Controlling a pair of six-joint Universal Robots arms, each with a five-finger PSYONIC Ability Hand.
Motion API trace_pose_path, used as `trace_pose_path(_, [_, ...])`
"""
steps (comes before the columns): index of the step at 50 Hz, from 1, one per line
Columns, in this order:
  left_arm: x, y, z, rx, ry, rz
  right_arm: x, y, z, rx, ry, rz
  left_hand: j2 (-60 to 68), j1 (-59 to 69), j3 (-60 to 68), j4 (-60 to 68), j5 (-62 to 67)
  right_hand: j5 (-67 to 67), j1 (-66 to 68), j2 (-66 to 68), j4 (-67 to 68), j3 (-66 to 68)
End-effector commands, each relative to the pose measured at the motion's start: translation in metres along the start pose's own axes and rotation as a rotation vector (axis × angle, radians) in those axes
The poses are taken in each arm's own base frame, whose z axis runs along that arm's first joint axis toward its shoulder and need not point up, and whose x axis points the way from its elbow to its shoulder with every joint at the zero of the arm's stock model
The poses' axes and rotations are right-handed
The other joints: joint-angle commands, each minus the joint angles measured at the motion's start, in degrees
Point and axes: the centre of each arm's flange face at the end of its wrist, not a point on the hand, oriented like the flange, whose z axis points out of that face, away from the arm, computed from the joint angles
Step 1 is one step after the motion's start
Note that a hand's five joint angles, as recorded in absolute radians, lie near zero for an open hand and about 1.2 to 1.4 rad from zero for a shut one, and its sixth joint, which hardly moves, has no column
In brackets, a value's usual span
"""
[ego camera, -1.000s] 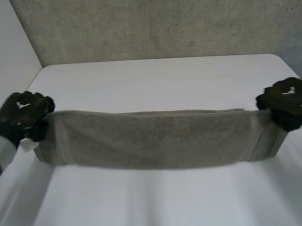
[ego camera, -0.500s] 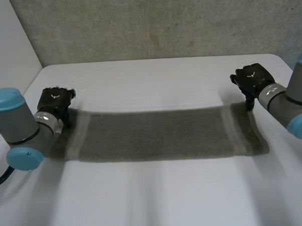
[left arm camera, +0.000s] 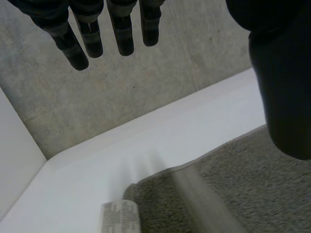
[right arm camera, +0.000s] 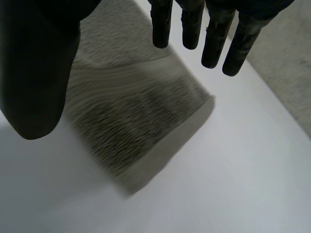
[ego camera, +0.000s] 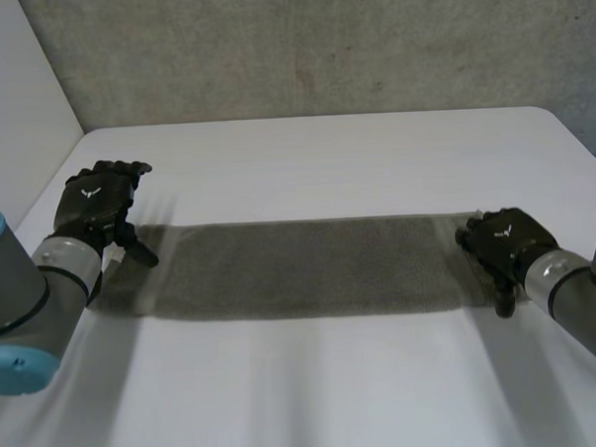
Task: Fold the towel.
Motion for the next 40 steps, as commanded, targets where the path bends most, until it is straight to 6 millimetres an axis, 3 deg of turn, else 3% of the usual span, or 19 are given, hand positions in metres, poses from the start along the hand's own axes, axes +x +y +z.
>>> trace_pose_path(1, [0.006, 0.005, -0.006, 0.062, 0.008, -0.034, 0.004, 0.020, 0.012, -0.006, 0.020, 0.021, -4.7, -4.8, -4.0, -4.9, -12.3, 16.5, 16.0, 16.0, 15.6, 16.2])
trace_pose_path(2, [0.007, 0.005, -0.006, 0.065, 0.008, -0.034, 0.004, 0.020, 0.012, -0.006, 0.020, 0.021, -4.7, -4.8, -4.0, -4.9, -12.3, 16.5, 16.1, 16.0, 15.7, 16.2])
trace_pose_path(5, [0.007, 0.005, -0.006, 0.063, 0.008, -0.034, 0.003, 0.029, 0.023, -0.011, 0.024, 0.025, -4.7, -4.8, -4.0, -4.9, -12.3, 32.2, 31.7, 31.7, 31.3, 31.9])
trace_pose_path(6, [0.007, 0.006, -0.007, 0.060, 0.008, -0.034, 0.003, 0.030, 0.026, -0.011, 0.026, 0.025, -4.7, -4.8, -4.0, -4.9, -12.3, 43.2, 42.7, 42.7, 42.3, 42.9])
trace_pose_path(7, [0.007, 0.006, -0.007, 0.059, 0.008, -0.035, 0.003, 0.030, 0.026, -0.010, 0.027, 0.025, -4.7, -4.8, -4.0, -4.9, -12.3, 43.3, 42.8, 42.8, 42.4, 43.0])
trace_pose_path(9, [0.007, 0.007, -0.008, 0.057, 0.010, -0.035, 0.008, 0.032, 0.029, -0.012, 0.041, 0.030, -4.7, -4.8, -4.0, -4.9, -12.3, 57.7, 57.3, 57.2, 56.8, 57.4])
trace_pose_path(12, [0.007, 0.009, -0.009, 0.054, 0.012, -0.035, 0.019, 0.037, 0.031, -0.026, 0.064, 0.044, -4.7, -4.8, -4.0, -4.9, -12.3, 65.9, 65.5, 65.4, 65.1, 65.6])
trace_pose_path(23, [0.008, 0.009, -0.011, 0.053, 0.014, -0.035, 0.037, 0.055, 0.032, -0.080, 0.099, 0.078, -4.7, -4.8, -4.0, -4.9, -12.3, 65.9, 65.5, 65.4, 65.1, 65.6])
trace_pose_path(26, [0.008, 0.009, -0.011, 0.051, 0.012, -0.035, 0.069, 0.064, 0.031, -0.101, 0.180, 0.098, -4.7, -4.8, -4.0, -4.9, -12.3, 65.9, 65.5, 65.4, 65.1, 65.6])
trace_pose_path(27, [0.008, 0.009, -0.011, 0.051, 0.012, -0.035, 0.069, 0.064, 0.031, -0.101, 0.181, 0.098, -4.7, -4.8, -4.0, -4.9, -12.3, 65.9, 65.5, 65.4, 65.1, 65.6])
trace_pose_path(28, [0.008, 0.009, -0.011, 0.053, 0.012, -0.035, 0.087, 0.067, 0.030, -0.104, 0.226, 0.098, -4.7, -4.8, -4.0, -4.9, -12.3, 65.9, 65.5, 65.4, 65.1, 65.6])
trace_pose_path(29, [0.008, 0.008, -0.011, 0.054, 0.012, -0.036, 0.087, 0.067, 0.030, -0.104, 0.227, 0.098, -4.7, -4.8, -4.0, -4.9, -12.3, 65.9, 65.5, 65.4, 65.1, 65.6])
trace_pose_path(30, [0.008, 0.008, -0.011, 0.054, 0.012, -0.036, 0.107, 0.065, 0.026, -0.097, 0.283, 0.081, -4.7, -4.8, -4.0, -4.9, -12.3, 65.9, 65.5, 65.4, 65.1, 65.6])
trace_pose_path(31, [0.008, 0.007, -0.011, 0.057, 0.012, -0.036, 0.125, 0.062, 0.023, -0.090, 0.331, 0.047, -4.7, -4.8, -4.0, -4.9, -12.3, 65.9, 65.5, 65.4, 65.1, 65.6])
trace_pose_path(35, [0.008, 0.002, -0.012, 0.073, 0.012, -0.038, 0.142, 0.042, 0.017, -0.053, 0.358, -0.021, -4.7, -4.8, -4.0, -4.9, -12.3, 65.9, 65.5, 65.4, 65.1, 65.6])
trace_pose_path(36, [0.008, 0.002, -0.012, 0.073, 0.012, -0.038, 0.136, 0.021, 0.015, -0.004, 0.335, -0.028, -4.7, -4.8, -4.0, -4.9, -12.3, 65.9, 65.5, 65.4, 65.1, 65.6])
trace_pose_path(37, [0.008, 0.001, -0.012, 0.076, 0.013, -0.038, 0.136, 0.021, 0.015, -0.003, 0.334, -0.028, -4.7, -4.8, -4.0, -4.9, -12.3, 65.9, 65.5, 65.4, 65.1, 65.6])
trace_pose_path(39, [0.008, -0.001, -0.013, 0.082, 0.011, -0.040, 0.104, -0.044, 0.010, 0.167, 0.249, -0.011, -4.7, -4.8, -4.0, -4.9, -12.3, 65.9, 65.5, 65.4, 65.1, 65.6])
trace_pose_path(40, [0.008, -0.004, -0.013, 0.088, 0.011, -0.040, 0.103, -0.045, 0.010, 0.167, 0.249, -0.011, -4.7, -4.8, -4.0, -4.9, -12.3, 65.9, 65.5, 65.4, 65.1, 65.6])
